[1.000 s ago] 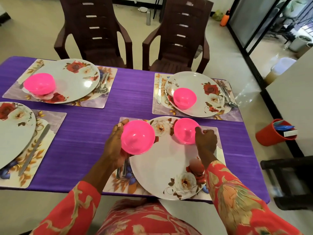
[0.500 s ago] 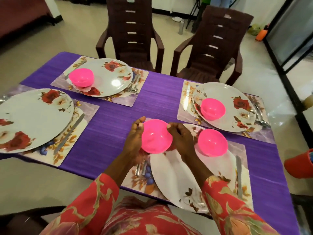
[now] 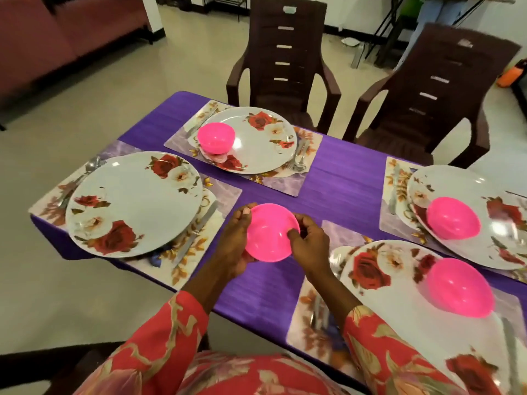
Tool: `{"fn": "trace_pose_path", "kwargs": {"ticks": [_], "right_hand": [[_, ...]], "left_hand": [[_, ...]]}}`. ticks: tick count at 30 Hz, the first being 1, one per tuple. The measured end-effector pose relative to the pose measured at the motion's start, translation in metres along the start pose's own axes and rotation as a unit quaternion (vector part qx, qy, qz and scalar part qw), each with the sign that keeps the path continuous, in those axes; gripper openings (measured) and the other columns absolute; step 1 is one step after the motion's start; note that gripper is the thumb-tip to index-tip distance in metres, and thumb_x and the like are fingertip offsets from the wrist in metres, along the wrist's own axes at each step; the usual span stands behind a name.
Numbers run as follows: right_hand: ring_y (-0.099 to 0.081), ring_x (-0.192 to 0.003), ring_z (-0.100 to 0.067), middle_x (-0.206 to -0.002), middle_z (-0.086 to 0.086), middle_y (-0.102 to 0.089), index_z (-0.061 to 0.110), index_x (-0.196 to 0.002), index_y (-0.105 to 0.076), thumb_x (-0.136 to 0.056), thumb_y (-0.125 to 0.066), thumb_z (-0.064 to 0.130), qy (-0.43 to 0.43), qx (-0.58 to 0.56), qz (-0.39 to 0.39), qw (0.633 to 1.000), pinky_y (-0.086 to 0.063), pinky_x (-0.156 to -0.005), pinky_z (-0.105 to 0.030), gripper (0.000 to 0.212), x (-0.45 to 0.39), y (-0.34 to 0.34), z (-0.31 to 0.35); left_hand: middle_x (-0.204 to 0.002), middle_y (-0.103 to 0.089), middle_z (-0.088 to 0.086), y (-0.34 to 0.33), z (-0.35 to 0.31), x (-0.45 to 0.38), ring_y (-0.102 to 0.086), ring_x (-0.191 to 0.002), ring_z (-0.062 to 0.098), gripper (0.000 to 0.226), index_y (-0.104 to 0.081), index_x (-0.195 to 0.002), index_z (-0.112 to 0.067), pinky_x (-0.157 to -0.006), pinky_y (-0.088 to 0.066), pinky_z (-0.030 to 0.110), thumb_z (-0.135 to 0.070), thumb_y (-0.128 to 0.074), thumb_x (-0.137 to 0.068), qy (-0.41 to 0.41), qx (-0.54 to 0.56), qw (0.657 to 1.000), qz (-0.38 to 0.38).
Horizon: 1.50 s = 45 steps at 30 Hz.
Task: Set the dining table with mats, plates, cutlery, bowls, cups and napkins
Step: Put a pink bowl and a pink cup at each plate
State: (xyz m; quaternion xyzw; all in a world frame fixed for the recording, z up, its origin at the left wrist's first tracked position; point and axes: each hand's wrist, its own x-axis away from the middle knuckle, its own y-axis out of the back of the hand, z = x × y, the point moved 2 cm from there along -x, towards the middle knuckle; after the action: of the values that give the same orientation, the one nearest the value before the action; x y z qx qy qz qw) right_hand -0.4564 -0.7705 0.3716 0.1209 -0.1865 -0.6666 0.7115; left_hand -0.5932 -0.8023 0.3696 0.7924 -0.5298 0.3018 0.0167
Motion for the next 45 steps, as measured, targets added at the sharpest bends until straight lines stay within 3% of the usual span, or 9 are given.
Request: {"fn": "trace_pose_path", "kwargs": {"ticks": [4,6,16,19,24,30,35,39,45], "right_hand": [[-0.055,-0.078,-0.015,-0.089,0.004,-0.061,0.009,-0.107,-0.065,-0.083,-0.057,-0.003,0.003,0.001,-0.002,1.000,-0.040,-0.062,-0.016,0.028,-0.006,-0.056,0.024],[-0.055,-0.079,-0.016,-0.090,0.004,-0.061,0.008,-0.108,-0.065,-0.083,-0.057,-0.003,0.001,0.002,-0.002,1.000,-0.039,-0.066,-0.021,0.028,-0.010,-0.085,0.038],[-0.054,-0.085,-0.017,-0.098,-0.002,-0.063,0.007,-0.116,-0.062,-0.086,-0.054,-0.001,-0.030,0.009,-0.013,0.999,-0.037,-0.070,-0.022,0.031,-0.022,-0.189,0.080],[-0.057,-0.092,-0.021,-0.100,-0.001,-0.062,0.010,-0.117,-0.061,-0.088,-0.052,0.002,-0.053,0.006,-0.013,0.999,-0.044,-0.073,-0.027,0.032,-0.027,-0.209,0.085],[-0.056,-0.100,-0.022,-0.114,-0.008,-0.064,0.009,-0.121,-0.059,-0.091,-0.049,0.004,-0.069,0.019,-0.011,0.997,-0.039,-0.079,-0.023,0.032,-0.042,-0.234,0.093],[-0.057,-0.109,-0.026,-0.119,-0.010,-0.062,0.008,-0.122,-0.059,-0.094,-0.048,0.013,-0.085,0.037,-0.035,0.995,-0.042,-0.087,-0.027,0.030,-0.069,-0.264,0.094],[-0.055,-0.113,-0.029,-0.122,-0.013,-0.062,0.007,-0.123,-0.059,-0.094,-0.048,0.014,-0.103,0.063,-0.049,0.992,-0.044,-0.097,-0.038,0.031,-0.091,-0.279,0.098],[-0.055,-0.113,-0.028,-0.123,-0.012,-0.061,0.006,-0.124,-0.055,-0.094,-0.048,0.012,-0.118,0.060,-0.063,0.989,-0.044,-0.095,-0.037,0.032,-0.099,-0.284,0.097],[-0.058,-0.109,-0.027,-0.119,-0.012,-0.063,0.007,-0.122,-0.055,-0.096,-0.047,0.015,-0.129,0.050,-0.073,0.988,-0.046,-0.089,-0.034,0.028,-0.104,-0.280,0.094]], "left_hand": [[-0.106,-0.056,-0.005,0.048,-0.035,-0.018,-0.056,-0.094,0.021,0.016,-0.055,-0.109,-0.032,-0.067,-0.053,0.046,-0.035,-0.043,-0.098,0.007,-0.001,1.000,0.010],[-0.107,-0.057,-0.002,0.074,-0.051,-0.028,-0.057,-0.092,0.021,0.016,-0.055,-0.111,-0.029,-0.068,-0.053,0.046,-0.031,-0.046,-0.098,0.011,0.010,1.000,0.011],[-0.109,-0.054,-0.001,0.164,-0.106,-0.070,-0.056,-0.092,0.020,0.018,-0.050,-0.116,-0.025,-0.075,-0.052,0.039,-0.025,-0.046,-0.099,0.008,-0.026,1.000,-0.006],[-0.109,-0.054,0.000,0.179,-0.112,-0.081,-0.054,-0.092,0.020,0.017,-0.051,-0.115,-0.024,-0.076,-0.049,0.038,-0.024,-0.048,-0.098,0.015,-0.031,0.999,-0.033],[-0.107,-0.053,0.001,0.201,-0.122,-0.097,-0.053,-0.089,0.017,0.013,-0.051,-0.109,-0.021,-0.074,-0.048,0.034,-0.018,-0.050,-0.097,0.020,-0.022,0.997,-0.067],[-0.114,-0.057,0.007,0.224,-0.128,-0.120,-0.052,-0.113,0.029,0.009,-0.056,-0.103,-0.018,-0.094,-0.044,0.041,-0.016,-0.050,-0.097,0.025,-0.012,0.994,-0.109],[-0.114,-0.060,0.006,0.233,-0.133,-0.134,-0.054,-0.111,0.025,0.013,-0.057,-0.108,-0.016,-0.088,-0.044,0.033,-0.015,-0.050,-0.097,0.028,-0.013,0.994,-0.108],[-0.116,-0.061,0.009,0.232,-0.138,-0.145,-0.056,-0.109,0.025,0.023,-0.059,-0.108,-0.013,-0.086,-0.048,0.032,0.002,-0.049,-0.094,0.019,-0.040,0.995,-0.091],[-0.121,-0.061,0.009,0.225,-0.141,-0.162,-0.058,-0.112,0.027,0.028,-0.061,-0.114,-0.012,-0.088,-0.050,0.036,0.004,-0.053,-0.091,0.024,-0.064,0.993,-0.097]]}}
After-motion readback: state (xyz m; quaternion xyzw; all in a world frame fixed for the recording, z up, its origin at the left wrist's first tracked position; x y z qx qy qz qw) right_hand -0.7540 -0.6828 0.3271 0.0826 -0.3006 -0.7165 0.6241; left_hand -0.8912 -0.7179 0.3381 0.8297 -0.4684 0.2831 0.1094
